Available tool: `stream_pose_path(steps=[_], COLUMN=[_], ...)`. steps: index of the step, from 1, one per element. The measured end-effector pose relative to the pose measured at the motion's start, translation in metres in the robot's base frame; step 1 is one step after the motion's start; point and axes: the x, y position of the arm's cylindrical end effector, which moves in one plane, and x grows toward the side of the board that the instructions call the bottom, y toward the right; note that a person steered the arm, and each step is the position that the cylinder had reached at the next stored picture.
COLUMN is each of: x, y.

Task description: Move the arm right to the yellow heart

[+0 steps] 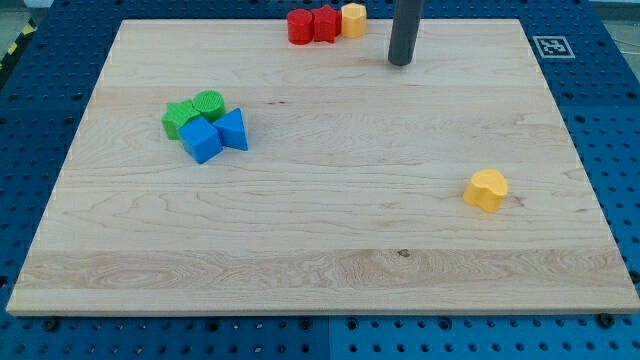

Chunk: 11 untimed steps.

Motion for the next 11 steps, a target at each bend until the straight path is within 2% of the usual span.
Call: stream_pose_path(steps=[2,4,6,8,10,11], x=[0.003,0.049,0.051,0.076,0.105,0.120], y=[0.000,0.000,0.000,0.012,0.052,0.101])
